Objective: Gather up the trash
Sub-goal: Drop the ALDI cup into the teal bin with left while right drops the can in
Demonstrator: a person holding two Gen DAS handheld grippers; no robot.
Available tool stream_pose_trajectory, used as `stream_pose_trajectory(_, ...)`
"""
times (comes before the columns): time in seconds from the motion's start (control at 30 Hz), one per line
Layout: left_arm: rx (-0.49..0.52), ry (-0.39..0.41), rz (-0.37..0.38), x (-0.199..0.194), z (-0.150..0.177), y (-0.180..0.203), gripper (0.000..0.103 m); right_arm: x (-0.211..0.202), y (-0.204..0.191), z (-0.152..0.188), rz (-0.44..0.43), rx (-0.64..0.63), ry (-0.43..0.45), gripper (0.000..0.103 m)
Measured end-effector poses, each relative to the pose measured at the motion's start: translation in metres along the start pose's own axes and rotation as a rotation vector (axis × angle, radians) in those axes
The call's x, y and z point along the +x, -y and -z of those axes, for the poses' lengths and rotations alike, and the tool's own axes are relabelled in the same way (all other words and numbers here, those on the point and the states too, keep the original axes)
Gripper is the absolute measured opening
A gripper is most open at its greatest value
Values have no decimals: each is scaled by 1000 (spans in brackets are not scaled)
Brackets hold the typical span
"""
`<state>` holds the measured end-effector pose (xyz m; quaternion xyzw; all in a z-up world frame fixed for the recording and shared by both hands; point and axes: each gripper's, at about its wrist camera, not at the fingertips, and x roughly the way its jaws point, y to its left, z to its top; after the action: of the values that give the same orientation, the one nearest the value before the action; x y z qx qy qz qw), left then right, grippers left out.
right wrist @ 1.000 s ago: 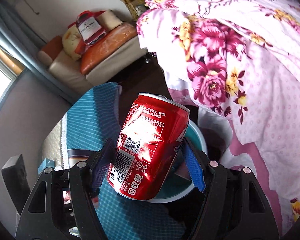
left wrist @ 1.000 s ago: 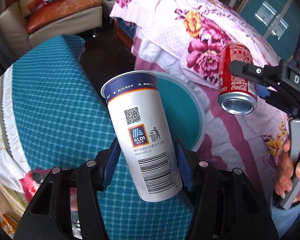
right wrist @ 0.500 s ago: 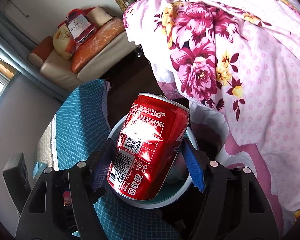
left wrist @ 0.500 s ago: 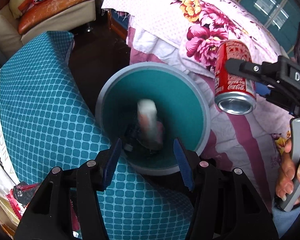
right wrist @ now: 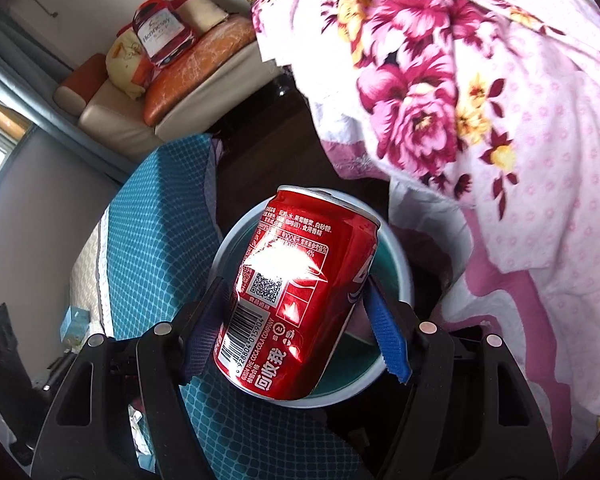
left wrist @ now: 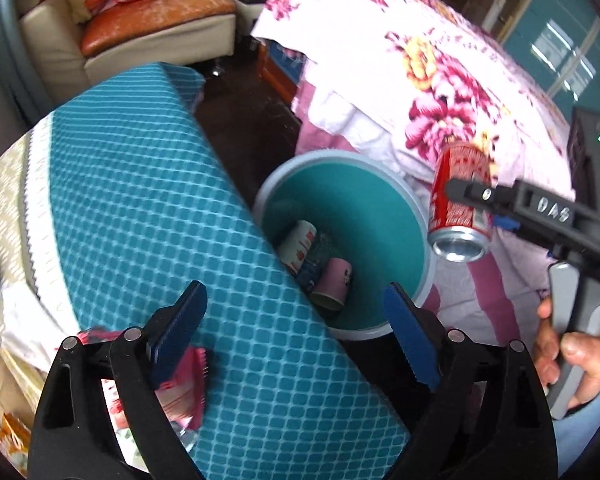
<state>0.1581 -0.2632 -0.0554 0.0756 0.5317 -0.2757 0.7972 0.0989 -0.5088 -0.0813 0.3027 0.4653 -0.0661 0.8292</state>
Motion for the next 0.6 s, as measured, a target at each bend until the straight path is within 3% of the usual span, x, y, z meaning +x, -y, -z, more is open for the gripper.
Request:
stream_pose_trajectory(0.13,-25,18,13,-15,6,-11,90,6,-13,4,3,-33,-29,67)
stream_pose_trajectory(0.27,-46,26,20,-27,14,-22,90,10,-29,9,-4,-56,-61,76)
stream_pose_trajectory(0.6,-77,57,-4,-56,39,-55,90,1,-70,24,1,-103,-69,79)
